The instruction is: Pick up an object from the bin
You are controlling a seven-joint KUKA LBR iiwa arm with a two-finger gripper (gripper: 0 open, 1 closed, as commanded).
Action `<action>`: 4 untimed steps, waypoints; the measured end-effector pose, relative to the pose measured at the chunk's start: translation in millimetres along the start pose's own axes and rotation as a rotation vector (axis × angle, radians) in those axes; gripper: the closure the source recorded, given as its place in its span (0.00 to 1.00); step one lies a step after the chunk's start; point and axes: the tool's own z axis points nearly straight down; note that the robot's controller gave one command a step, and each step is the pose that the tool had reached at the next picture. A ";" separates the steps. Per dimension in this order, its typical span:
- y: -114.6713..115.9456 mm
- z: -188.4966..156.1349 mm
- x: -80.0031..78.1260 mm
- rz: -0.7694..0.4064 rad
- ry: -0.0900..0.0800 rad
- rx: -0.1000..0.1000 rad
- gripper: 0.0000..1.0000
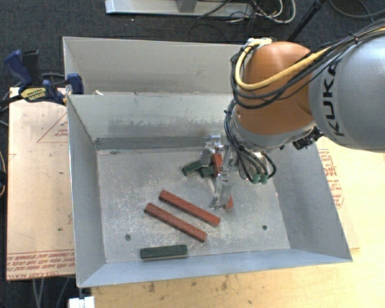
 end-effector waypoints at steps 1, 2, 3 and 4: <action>7.9 68.8 7.8 0.059 -0.004 -0.001 0.00; 10.5 118.8 12.2 0.074 0.004 0.000 0.00; 17.3 84.2 25.4 0.185 0.002 0.001 0.00; 24.0 131.4 26.0 0.111 -0.005 -0.001 0.00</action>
Offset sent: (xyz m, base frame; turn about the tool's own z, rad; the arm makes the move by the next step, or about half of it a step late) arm -0.0185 0.0193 -0.0753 0.1051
